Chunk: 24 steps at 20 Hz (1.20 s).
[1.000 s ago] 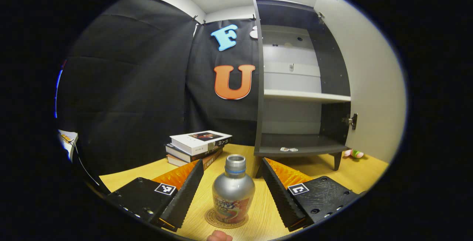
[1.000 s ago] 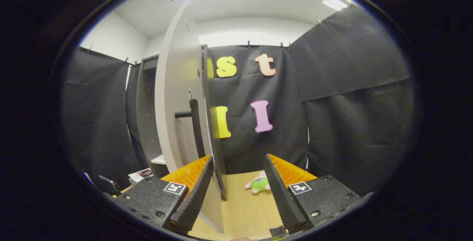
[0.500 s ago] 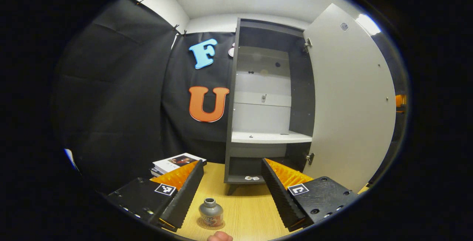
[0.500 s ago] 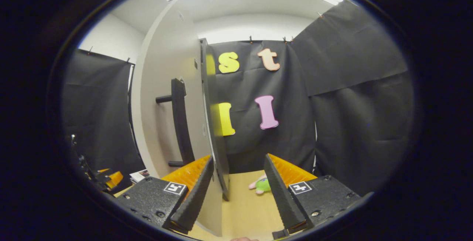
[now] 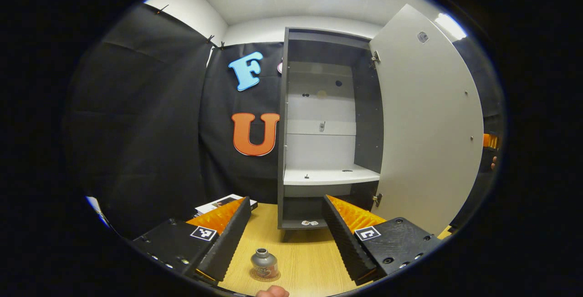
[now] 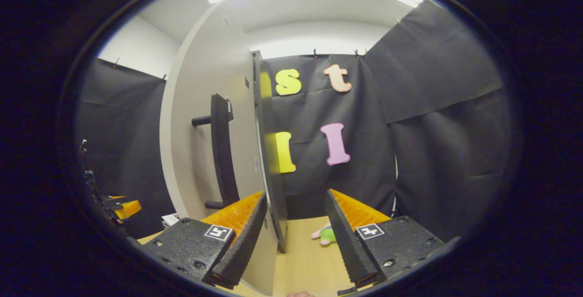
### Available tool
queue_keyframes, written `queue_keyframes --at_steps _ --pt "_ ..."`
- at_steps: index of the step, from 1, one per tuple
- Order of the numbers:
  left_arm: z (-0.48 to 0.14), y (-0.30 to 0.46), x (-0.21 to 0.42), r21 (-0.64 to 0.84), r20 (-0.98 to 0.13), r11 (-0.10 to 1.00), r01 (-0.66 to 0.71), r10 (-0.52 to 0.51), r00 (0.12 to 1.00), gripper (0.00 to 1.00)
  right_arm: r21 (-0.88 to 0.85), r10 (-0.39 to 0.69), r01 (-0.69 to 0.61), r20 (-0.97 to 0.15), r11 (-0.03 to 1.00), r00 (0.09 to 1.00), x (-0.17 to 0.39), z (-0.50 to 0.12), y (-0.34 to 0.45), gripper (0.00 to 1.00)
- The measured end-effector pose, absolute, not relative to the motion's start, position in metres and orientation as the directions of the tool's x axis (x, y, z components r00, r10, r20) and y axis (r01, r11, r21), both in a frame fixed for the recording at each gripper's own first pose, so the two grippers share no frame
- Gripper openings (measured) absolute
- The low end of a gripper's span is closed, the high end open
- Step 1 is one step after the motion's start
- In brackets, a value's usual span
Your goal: Open the cabinet door with the right hand, grasp the bottle in the cabinet with the left hand and place it on the coaster, then close the cabinet door with the right hand.
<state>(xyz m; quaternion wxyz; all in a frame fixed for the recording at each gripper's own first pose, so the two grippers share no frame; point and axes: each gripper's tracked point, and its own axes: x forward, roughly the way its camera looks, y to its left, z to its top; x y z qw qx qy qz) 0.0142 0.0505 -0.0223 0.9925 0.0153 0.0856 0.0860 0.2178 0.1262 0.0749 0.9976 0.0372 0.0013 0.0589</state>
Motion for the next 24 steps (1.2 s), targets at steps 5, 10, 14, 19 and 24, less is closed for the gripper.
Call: queue_keyframes --at_steps 5,10,14,19,24 --pt "-0.025 0.05 0.005 0.064 -0.151 0.984 -0.169 0.177 0.973 0.94 0.041 0.176 -0.175 -0.012 0.984 0.984 0.213 0.074 0.152 0.84" --pt "-0.035 0.047 0.004 0.054 -0.158 0.986 -0.16 0.167 0.973 0.94 0.051 0.262 -0.261 -0.008 0.964 0.965 0.213 0.069 0.189 0.83" --pt "-0.034 0.048 0.002 0.036 -0.149 0.986 -0.162 0.166 0.975 0.94 0.066 0.344 -0.343 0.006 0.937 0.939 0.217 0.067 0.225 0.84" --pt "-0.032 0.055 -0.004 0.037 -0.137 0.985 -0.17 0.173 0.975 0.94 0.068 0.419 -0.418 0.004 0.906 0.908 0.234 0.064 0.268 0.84" --pt "-0.028 0.073 -0.011 0.023 -0.13 0.98 -0.2 0.201 0.971 0.94 0.041 0.449 -0.448 -0.006 0.893 0.893 0.26 0.066 0.309 0.84"
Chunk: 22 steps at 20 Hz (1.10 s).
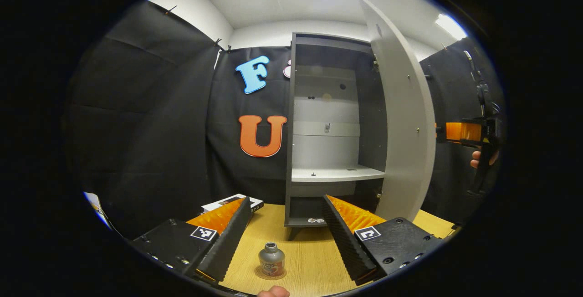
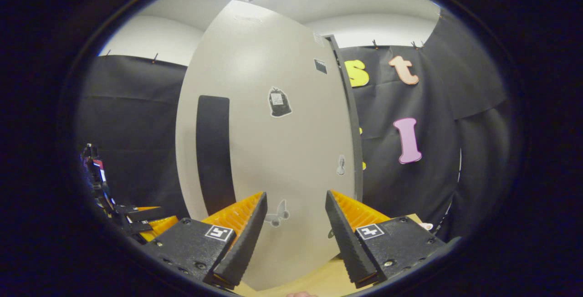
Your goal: Open the cabinet door with the right hand, grasp the bottle in the cabinet with the left hand and place it on the coaster, then close the cabinet door with the right hand.
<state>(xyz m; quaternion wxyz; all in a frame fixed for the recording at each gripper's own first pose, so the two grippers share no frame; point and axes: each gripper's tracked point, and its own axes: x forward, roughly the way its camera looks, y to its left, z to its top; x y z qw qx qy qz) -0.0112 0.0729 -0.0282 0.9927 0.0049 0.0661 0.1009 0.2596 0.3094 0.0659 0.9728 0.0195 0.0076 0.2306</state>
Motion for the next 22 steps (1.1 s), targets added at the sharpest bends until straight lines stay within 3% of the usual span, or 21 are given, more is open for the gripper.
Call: queue_keyframes --at_steps 10,17,22 --pt "-0.029 0.118 -0.025 0.005 -0.124 0.966 -0.258 0.257 0.958 0.94 -0.103 0.482 -0.478 0.011 0.872 0.876 0.323 0.071 0.42 0.85" --pt "-0.033 0.13 -0.024 -0.005 -0.135 0.962 -0.274 0.271 0.953 0.94 -0.016 0.447 -0.447 -0.012 0.895 0.895 0.366 0.055 0.458 0.86" --pt "-0.03 0.123 -0.025 0.001 -0.133 0.966 -0.258 0.256 0.958 0.94 0.022 0.421 -0.421 -0.008 0.907 0.907 0.357 0.051 0.441 0.86"
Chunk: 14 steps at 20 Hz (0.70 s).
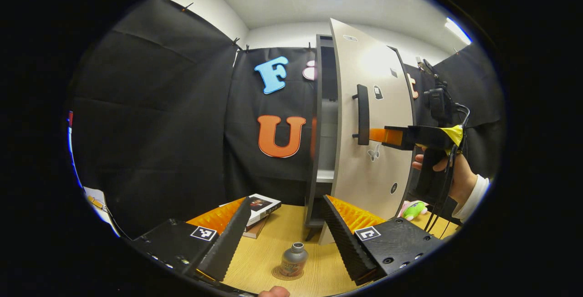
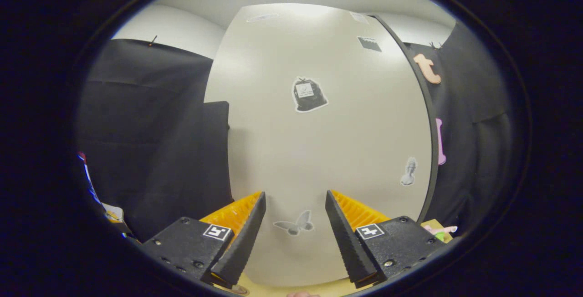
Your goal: Open the cabinet door with the right hand, grasp the bottle in the cabinet with the left hand and place it on the coaster, then close the cabinet door with the right hand.
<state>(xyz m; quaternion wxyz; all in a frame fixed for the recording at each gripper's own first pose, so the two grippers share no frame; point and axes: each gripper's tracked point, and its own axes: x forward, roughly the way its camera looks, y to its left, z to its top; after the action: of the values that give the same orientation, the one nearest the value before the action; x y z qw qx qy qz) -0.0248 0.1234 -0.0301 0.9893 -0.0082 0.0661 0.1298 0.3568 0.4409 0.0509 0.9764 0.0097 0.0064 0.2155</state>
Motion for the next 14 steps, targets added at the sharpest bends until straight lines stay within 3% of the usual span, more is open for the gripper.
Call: queue_keyframes --at_steps 5,14 --pt "-0.027 0.121 -0.028 -0.008 -0.102 0.961 -0.276 0.273 0.957 0.94 0.007 0.403 -0.403 0.012 0.915 0.915 0.32 0.062 0.402 0.86" --pt "-0.029 0.075 -0.017 -0.008 -0.114 0.984 -0.18 0.178 0.977 0.94 -0.036 0.254 -0.252 0.05 0.967 0.966 0.219 0.074 0.292 0.85"
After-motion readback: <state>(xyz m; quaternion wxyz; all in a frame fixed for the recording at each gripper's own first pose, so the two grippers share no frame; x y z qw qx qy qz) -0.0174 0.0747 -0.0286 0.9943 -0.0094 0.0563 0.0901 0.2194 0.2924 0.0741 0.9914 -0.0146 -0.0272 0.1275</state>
